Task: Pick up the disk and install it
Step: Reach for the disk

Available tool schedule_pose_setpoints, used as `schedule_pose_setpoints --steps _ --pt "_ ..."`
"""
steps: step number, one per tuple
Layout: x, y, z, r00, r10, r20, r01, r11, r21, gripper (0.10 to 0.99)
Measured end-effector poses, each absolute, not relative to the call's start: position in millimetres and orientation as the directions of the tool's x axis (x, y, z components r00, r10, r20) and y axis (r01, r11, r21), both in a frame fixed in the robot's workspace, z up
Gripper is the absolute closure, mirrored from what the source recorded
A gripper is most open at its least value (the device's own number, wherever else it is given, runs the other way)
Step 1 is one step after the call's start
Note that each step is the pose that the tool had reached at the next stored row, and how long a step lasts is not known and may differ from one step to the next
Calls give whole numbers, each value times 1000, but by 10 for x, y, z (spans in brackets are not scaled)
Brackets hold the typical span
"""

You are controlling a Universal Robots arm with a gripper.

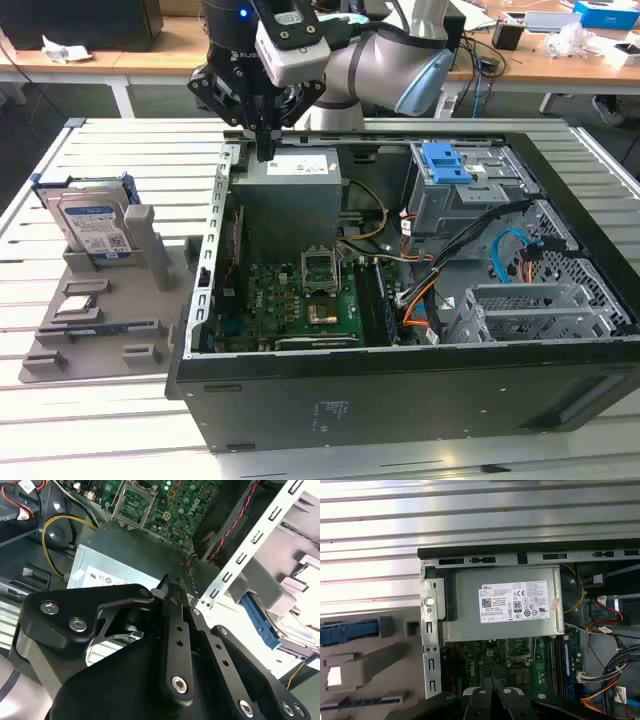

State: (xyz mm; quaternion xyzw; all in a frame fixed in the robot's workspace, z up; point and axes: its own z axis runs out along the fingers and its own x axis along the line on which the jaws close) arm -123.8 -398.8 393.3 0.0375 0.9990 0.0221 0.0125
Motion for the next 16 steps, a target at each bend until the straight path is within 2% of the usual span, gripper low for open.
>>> schedule_pose_setpoints --steps 16 --pt "-1709 -3989 3933 -997 75 -23 74 996 45 980"
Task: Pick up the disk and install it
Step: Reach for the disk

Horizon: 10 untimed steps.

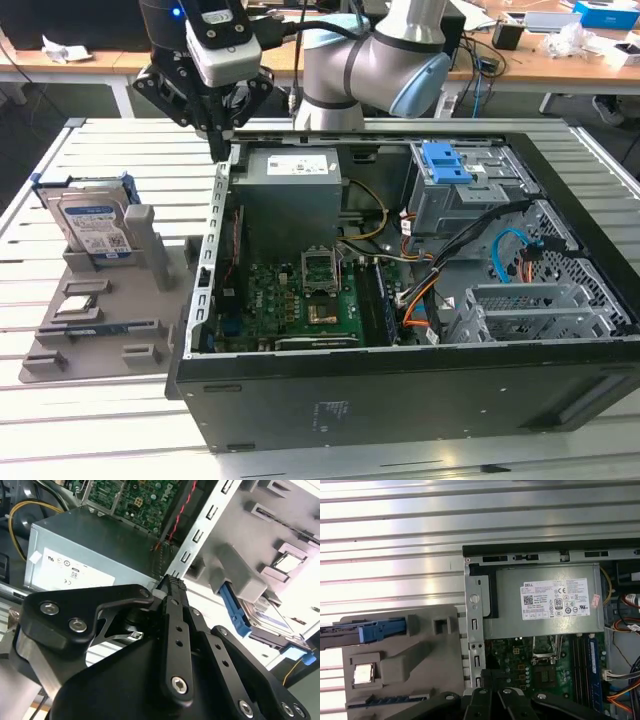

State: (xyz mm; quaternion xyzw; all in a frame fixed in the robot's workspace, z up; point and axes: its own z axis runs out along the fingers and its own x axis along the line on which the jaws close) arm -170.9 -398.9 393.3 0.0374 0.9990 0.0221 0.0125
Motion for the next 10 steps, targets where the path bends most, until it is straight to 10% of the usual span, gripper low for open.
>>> schedule_pose_setpoints --steps 10 --pt "-1978 -3989 3933 -997 75 -23 74 996 45 980"
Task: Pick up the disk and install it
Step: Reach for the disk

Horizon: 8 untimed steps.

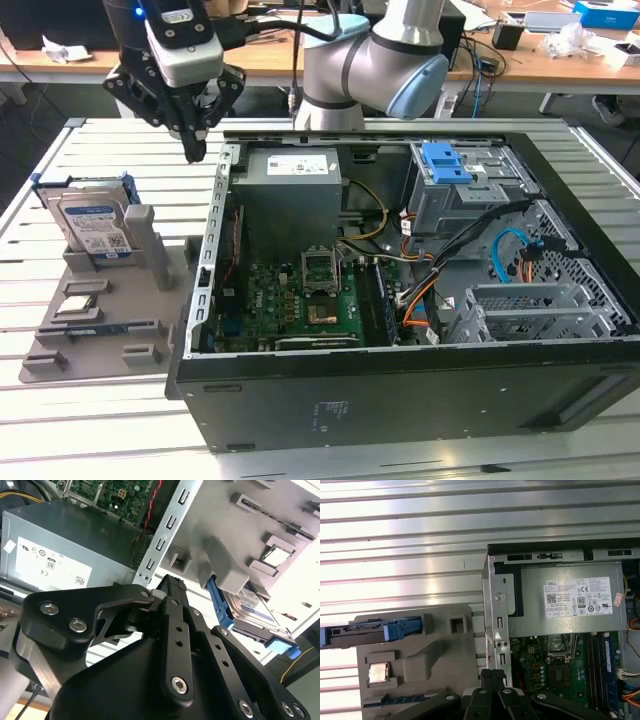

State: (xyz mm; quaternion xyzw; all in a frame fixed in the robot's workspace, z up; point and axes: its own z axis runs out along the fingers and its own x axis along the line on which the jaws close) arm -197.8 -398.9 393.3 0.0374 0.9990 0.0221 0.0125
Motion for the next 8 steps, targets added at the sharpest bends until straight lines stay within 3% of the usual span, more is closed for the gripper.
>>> schedule_pose_setpoints --steps 8 --pt "-2147 -3988 3932 -997 75 -23 74 996 45 980"
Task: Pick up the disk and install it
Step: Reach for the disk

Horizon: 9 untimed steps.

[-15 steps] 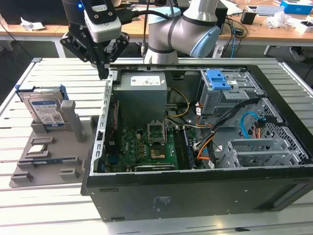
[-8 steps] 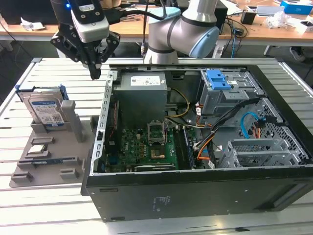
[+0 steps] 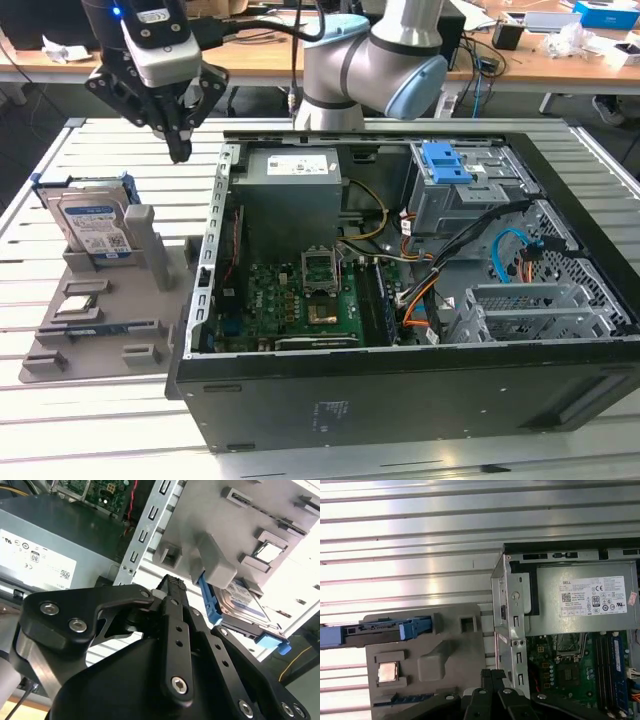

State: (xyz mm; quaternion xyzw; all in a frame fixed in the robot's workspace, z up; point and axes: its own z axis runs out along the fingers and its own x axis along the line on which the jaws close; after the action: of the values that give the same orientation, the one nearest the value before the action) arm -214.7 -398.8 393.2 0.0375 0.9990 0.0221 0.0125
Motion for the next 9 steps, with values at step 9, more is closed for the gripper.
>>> schedule_pose_setpoints --steps 9 --pt "-2353 -3988 3932 -997 75 -23 74 996 45 980"
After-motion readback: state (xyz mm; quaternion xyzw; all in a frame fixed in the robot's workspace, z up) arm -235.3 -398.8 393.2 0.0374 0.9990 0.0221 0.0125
